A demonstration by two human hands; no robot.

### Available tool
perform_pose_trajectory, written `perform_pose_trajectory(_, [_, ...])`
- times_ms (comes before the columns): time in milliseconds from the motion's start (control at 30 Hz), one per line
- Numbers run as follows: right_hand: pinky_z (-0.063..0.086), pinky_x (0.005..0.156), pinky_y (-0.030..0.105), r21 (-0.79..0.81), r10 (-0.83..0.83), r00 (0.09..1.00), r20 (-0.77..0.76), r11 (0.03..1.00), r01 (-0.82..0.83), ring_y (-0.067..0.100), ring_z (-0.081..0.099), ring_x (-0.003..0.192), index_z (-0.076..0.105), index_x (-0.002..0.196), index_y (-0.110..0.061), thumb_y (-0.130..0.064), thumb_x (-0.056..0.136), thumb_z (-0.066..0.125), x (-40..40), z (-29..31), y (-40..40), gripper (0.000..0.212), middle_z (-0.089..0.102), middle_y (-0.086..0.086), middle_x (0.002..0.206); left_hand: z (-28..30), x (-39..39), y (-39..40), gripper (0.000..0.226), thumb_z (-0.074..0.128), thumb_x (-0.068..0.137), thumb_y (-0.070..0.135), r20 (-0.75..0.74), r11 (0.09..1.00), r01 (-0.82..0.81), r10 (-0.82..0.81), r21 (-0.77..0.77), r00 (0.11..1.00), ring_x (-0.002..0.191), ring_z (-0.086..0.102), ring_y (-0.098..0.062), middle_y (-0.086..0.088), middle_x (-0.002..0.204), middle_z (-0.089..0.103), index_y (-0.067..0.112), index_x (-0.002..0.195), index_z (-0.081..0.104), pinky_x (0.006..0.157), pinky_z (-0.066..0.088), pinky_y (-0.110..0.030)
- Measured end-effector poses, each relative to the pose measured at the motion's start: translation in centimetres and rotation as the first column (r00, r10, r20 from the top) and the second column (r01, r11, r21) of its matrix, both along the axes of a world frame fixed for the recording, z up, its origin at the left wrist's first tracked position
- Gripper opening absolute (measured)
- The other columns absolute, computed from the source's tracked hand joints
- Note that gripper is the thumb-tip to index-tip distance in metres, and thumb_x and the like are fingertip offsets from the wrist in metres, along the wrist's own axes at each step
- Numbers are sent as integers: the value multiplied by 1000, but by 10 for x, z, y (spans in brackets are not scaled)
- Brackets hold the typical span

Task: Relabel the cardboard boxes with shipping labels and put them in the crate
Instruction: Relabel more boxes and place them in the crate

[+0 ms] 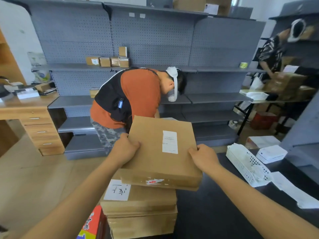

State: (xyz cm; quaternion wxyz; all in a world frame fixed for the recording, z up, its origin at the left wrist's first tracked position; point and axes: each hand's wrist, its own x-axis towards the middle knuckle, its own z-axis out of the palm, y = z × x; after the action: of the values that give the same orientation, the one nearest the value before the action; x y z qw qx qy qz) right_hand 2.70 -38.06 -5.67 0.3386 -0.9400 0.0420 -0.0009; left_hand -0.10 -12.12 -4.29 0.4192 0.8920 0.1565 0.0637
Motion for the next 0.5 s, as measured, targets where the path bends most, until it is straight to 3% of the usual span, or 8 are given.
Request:
perform_pose_trajectory(133, [31,51,25,-27,-88,995,47,996,90,11,52,67,54,82,-18,-33,94,44,-1,6,-60,22,57,-3,76,1,13,-54,50,57,91,38,-13,996,90,-90,4,996,105,54,-29,-13,125,55,10,129,40,79,42,-34])
perform_pose_trajectory(233, [35,57,27,-55,-146,986,80,987,151,12,54,71,59,88,-19,-36,95,42,1,4,-107,25,60,-2,84,1,21,-101,55,57,91,38,-9,993,119,-119,2,993,112,54,-31,-14,127,54,8,133,38,78,40,-31])
perform_pose_trajectory(400, [37,69,28,-65,-179,980,90,981,185,16,51,75,57,91,-22,-36,96,41,12,-7,-189,22,57,0,88,-7,33,-183,56,59,90,38,-4,990,140,-140,-27,990,113,54,-29,-12,129,54,7,133,40,80,41,-30])
perform_pose_trajectory(500, [36,68,28,-76,-153,986,66,985,158,13,50,70,57,90,-21,-35,96,41,25,-12,-239,22,56,0,86,-14,41,-230,54,61,89,37,3,990,136,-136,-26,991,103,55,-24,-10,125,56,9,131,42,78,39,-29])
